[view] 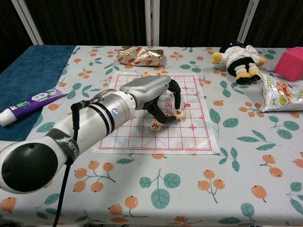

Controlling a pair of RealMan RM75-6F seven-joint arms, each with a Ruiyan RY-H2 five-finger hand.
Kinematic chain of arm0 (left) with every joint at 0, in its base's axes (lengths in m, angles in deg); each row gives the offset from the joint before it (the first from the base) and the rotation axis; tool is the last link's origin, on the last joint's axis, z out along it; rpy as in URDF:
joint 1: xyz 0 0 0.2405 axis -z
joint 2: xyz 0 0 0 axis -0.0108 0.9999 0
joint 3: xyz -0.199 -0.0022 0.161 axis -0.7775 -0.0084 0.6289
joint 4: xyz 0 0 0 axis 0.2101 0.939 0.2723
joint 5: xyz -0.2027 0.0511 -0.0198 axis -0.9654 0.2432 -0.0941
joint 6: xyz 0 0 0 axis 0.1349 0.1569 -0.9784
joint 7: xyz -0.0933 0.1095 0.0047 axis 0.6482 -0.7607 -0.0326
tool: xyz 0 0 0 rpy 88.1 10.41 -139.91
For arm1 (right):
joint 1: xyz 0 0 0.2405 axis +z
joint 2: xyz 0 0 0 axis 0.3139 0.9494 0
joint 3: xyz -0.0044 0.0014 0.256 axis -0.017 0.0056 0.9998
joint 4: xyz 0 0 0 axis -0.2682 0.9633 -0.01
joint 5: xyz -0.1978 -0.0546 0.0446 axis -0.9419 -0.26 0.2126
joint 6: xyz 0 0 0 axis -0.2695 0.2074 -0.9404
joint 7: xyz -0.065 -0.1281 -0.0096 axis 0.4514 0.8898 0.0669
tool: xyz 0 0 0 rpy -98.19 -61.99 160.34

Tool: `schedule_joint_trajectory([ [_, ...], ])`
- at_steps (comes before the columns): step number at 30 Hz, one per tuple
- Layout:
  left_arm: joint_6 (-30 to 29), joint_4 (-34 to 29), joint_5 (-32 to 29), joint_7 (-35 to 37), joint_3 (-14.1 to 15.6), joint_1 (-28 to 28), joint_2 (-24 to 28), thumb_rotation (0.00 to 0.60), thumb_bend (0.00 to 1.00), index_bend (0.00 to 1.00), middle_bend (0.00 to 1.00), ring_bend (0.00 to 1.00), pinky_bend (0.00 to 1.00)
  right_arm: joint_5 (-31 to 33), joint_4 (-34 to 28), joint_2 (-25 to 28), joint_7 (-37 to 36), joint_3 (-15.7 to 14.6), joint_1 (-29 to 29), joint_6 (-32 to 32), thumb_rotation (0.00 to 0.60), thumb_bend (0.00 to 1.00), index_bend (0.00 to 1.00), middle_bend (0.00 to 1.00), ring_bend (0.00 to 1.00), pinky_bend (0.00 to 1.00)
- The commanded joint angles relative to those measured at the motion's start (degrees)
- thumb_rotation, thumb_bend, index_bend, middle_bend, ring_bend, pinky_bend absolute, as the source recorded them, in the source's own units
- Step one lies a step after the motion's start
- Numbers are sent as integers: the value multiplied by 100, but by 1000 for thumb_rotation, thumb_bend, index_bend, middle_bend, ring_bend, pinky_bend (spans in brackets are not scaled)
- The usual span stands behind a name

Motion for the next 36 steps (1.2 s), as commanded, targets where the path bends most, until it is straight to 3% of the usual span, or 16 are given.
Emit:
schedule_joint_trajectory([
  [1, -14, -6, -32, -37, -65, 39, 34, 600, 317, 503, 156, 0, 35, 0, -6, 6, 6, 2, -3, 4, 600, 148, 0, 0, 0, 0],
  [7, 40, 229, -136, -253, -144, 181, 39, 600, 317, 503, 156, 0, 32, 22, -22, 22, 26, -12, -7, -55, 600, 148, 0, 0, 0, 0],
  [36, 310, 1017, -218, 200, -225, 495, -304, 600, 317, 503, 158, 0, 25, 90, 5, 43, -17, 7, 6, -181, 600, 148, 0, 0, 0, 0],
])
